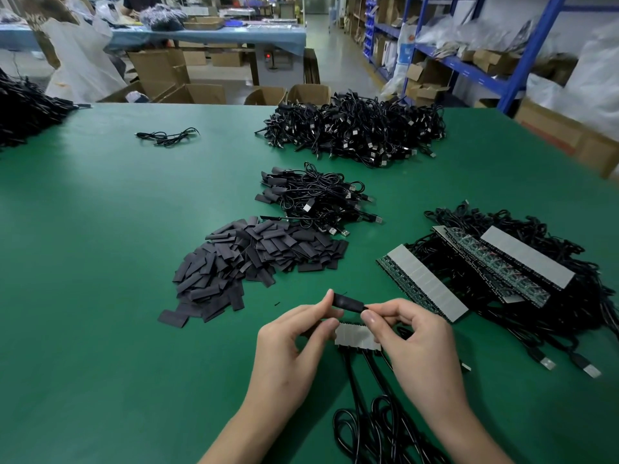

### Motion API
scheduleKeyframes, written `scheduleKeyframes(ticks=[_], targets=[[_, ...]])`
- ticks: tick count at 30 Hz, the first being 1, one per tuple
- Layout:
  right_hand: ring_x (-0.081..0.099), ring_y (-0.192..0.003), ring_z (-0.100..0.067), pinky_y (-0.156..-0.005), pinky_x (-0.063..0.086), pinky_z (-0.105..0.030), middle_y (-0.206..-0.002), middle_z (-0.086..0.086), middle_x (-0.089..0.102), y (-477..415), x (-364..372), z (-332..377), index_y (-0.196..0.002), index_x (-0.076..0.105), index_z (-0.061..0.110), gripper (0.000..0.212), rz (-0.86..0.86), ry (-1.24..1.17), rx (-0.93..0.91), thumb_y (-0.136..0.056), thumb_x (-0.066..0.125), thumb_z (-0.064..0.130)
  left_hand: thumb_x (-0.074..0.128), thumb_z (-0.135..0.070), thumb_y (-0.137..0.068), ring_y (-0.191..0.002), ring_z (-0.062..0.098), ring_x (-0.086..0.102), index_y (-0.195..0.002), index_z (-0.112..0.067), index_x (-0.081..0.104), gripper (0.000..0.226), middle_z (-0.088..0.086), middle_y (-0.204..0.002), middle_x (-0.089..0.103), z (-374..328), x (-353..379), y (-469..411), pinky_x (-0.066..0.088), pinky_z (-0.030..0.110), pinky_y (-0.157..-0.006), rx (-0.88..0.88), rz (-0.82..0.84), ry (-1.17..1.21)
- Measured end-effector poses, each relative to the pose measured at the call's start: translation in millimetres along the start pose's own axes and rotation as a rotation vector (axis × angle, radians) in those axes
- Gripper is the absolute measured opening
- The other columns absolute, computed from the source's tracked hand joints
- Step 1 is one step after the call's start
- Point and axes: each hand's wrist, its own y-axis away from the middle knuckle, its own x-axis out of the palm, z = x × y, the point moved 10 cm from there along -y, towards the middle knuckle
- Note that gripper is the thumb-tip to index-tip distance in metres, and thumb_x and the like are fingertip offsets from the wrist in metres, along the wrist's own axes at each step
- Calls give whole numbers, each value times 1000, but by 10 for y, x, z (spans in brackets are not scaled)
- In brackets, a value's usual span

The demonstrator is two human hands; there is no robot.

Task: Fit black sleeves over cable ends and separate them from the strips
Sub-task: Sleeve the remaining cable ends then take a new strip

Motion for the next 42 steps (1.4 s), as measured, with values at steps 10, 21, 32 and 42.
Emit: scheduleKeyframes(ticks=[10,21,32,42], targets=[[62,-61,-3,-56,43,-9,-67,12,68,-6,-18,4,-76,75,34,14,-9,19,-7,-88,79,26,66,-24,-94,-86,5,73,-126,-28,71,33,-22,-99,76,-37,31,11,51,12,-83,19,10,-1],[63,-62,-2,-56,43,-8,-67,13,69,-1,-10,11,-74,74,35,17,-20,35,-27,-87,79,26,68,-24,-93,-86,3,74,-122,-23,75,30,-18,-91,78,-51,-9,-8,51,12,-82,12,-22,-9],[48,-92,4,-80,42,-21,-92,28,57,92,247,358,-110,71,34,26,134,538,-364,-86,70,45,77,-8,-89,-81,25,78,-93,-20,79,13,11,-84,79,385,-122,-38,58,22,-73,-365,-171,468],[58,-81,4,-76,47,-26,-82,26,62,-131,106,380,-89,65,34,11,178,579,-336,-98,59,37,74,-33,-92,-73,15,61,-74,-10,64,31,8,-75,65,451,-354,-88,50,15,-65,-324,-278,386]])
